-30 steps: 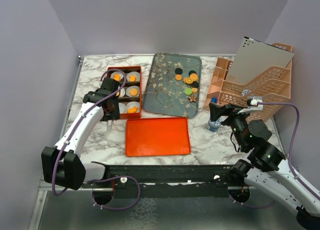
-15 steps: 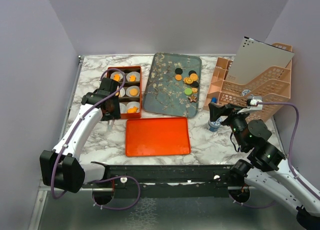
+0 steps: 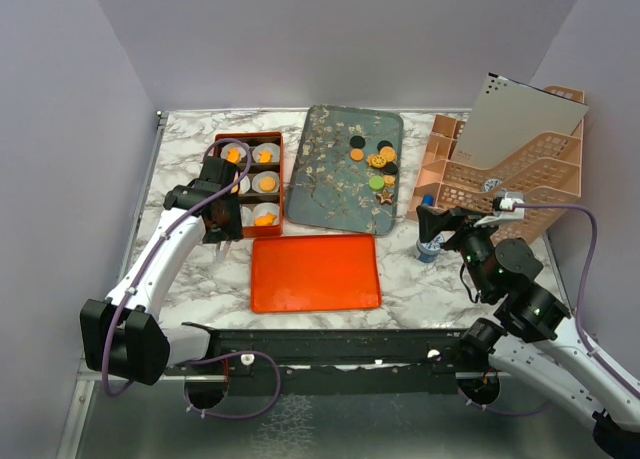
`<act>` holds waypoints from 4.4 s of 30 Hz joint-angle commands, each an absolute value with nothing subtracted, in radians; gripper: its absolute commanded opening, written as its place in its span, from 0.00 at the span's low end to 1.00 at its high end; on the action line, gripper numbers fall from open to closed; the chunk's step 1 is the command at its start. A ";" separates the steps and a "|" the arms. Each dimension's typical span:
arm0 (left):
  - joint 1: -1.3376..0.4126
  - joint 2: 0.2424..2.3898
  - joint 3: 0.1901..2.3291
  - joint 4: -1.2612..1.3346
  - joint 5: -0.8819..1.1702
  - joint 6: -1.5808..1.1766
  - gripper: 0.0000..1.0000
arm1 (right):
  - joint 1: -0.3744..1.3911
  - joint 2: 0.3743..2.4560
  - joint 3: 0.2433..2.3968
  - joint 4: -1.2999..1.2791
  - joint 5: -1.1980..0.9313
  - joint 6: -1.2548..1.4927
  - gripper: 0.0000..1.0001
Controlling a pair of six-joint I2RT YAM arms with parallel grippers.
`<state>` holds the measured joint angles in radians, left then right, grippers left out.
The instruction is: Pack the cookies
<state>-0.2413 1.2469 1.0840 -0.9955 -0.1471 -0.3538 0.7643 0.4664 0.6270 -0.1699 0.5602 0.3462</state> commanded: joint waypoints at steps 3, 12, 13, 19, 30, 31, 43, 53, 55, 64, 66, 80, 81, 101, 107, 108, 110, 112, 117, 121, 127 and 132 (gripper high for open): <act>-0.233 1.209 1.104 -1.002 -0.142 -0.338 0.45 | 0.765 0.485 0.627 -0.146 0.543 0.347 1.00; -0.233 1.178 1.157 -1.023 -0.175 -0.328 0.61 | 0.765 0.512 0.649 -0.154 0.535 0.347 1.00; -0.233 1.172 1.160 -1.023 -0.184 -0.330 0.61 | 0.765 0.515 0.651 -0.155 0.534 0.345 1.00; -0.231 1.143 1.187 -0.979 -0.292 -0.350 0.56 | 0.765 0.526 0.665 -0.161 0.520 0.326 1.00; -0.102 1.143 1.127 -0.689 -0.431 -0.360 0.54 | 0.765 0.509 0.662 -0.165 0.471 0.265 1.00; -0.083 1.144 1.106 -0.653 -0.432 -0.360 0.54 | 0.765 0.506 0.658 -0.163 0.467 0.263 1.00; 0.112 1.217 0.820 -0.320 -0.434 -0.380 0.55 | 0.765 0.417 0.621 -0.156 0.411 0.247 1.00; 0.183 1.279 0.701 -0.260 -0.311 -0.377 0.58 | 0.765 0.382 0.608 -0.143 0.383 0.240 1.00; 0.183 1.279 0.666 -0.258 -0.286 -0.410 0.59 | 0.765 0.380 0.606 -0.139 0.381 0.238 1.00; 0.183 1.300 0.645 -0.331 -0.297 -0.489 0.68 | 0.766 0.407 0.624 -0.156 0.369 0.230 1.00; 0.184 1.298 0.647 -0.344 -0.303 -0.490 0.72 | 0.765 0.419 0.628 -0.155 0.343 0.224 1.00; 0.184 1.077 0.669 -0.427 -0.332 -0.481 0.90 | 0.765 0.739 0.731 -0.221 0.104 0.169 1.00; 0.184 1.050 0.671 -0.428 -0.327 -0.474 0.92 | 0.765 0.770 0.741 -0.229 0.087 0.166 1.00; -0.343 0.742 0.730 -0.482 -0.570 -0.339 0.99 | 0.968 1.375 0.983 -0.428 0.025 0.167 0.93; -0.420 0.678 0.684 -0.475 -0.612 -0.345 0.99 | 1.110 1.560 1.097 -0.556 0.078 0.107 0.84; -0.431 0.673 0.682 -0.470 -0.622 -0.344 0.99 | 1.131 1.585 1.114 -0.571 0.081 0.098 0.83; -0.451 0.663 0.681 -0.467 -0.643 -0.348 0.99 | 1.168 1.620 1.139 -0.590 0.085 0.080 0.82; -0.467 0.652 0.681 -0.468 -0.665 -0.353 0.99 | 1.200 1.650 1.165 -0.606 0.089 0.060 0.81; -0.488 0.614 0.680 -0.477 -0.724 -0.369 0.99 | 1.277 1.770 1.252 -0.652 0.109 0.024 0.73; -0.497 0.602 0.680 -0.481 -0.740 -0.376 0.99 | 1.307 1.869 1.326 -0.705 0.132 0.009 0.56; -0.516 0.593 0.683 -0.482 -0.747 -0.380 0.99 | 1.333 1.974 1.411 -0.772 0.202 -0.051 0.45; -0.526 0.571 0.680 -0.482 -0.754 -0.379 0.99 | 1.345 2.043 1.464 -0.824 0.213 -0.074 0.36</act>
<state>-0.5175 0.5949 0.6876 -0.4740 -0.7197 -0.3725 1.3281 1.9926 1.4132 -0.7414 0.1684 -0.0341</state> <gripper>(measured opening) 0.990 0.393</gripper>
